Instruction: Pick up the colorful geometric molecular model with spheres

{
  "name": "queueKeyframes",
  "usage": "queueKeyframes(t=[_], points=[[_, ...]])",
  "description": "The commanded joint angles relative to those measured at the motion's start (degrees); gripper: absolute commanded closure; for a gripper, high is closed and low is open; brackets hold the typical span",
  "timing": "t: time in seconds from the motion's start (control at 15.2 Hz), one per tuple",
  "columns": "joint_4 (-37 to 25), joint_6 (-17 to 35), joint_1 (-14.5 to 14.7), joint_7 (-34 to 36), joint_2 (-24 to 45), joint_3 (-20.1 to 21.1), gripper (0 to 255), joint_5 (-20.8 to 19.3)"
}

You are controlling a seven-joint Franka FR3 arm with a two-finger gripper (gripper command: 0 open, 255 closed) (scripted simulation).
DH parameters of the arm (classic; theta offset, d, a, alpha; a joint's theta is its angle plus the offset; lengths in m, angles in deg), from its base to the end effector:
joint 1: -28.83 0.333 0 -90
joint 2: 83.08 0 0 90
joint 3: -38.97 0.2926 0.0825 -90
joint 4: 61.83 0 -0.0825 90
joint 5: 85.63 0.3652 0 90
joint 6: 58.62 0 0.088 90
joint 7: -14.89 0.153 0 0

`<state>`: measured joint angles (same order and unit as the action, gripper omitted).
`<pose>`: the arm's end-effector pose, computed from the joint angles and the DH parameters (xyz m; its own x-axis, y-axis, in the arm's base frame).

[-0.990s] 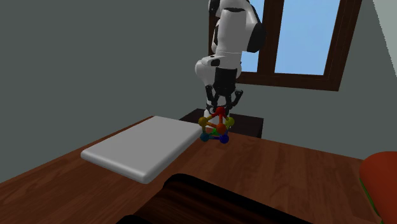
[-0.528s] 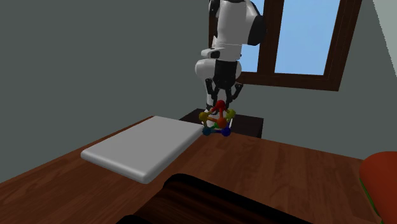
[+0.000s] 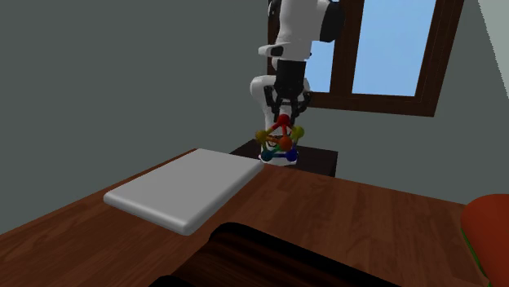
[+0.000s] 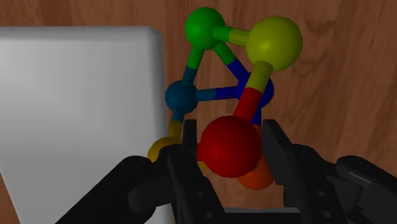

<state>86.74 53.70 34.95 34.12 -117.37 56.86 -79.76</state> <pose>0.3237 0.1455 0.3801 0.9996 -0.0156 -0.0216 -0.0135 -0.9955 0.0936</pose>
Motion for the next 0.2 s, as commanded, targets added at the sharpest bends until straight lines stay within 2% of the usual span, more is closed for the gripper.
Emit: queueKeyframes(t=[0.0,0.13], points=[[-1.1,-1.8,0.0,-0.2,-0.7,-0.3,255,-0.1],[-1.2,-1.9,0.0,-0.2,-0.7,-0.4,255,-0.1]])
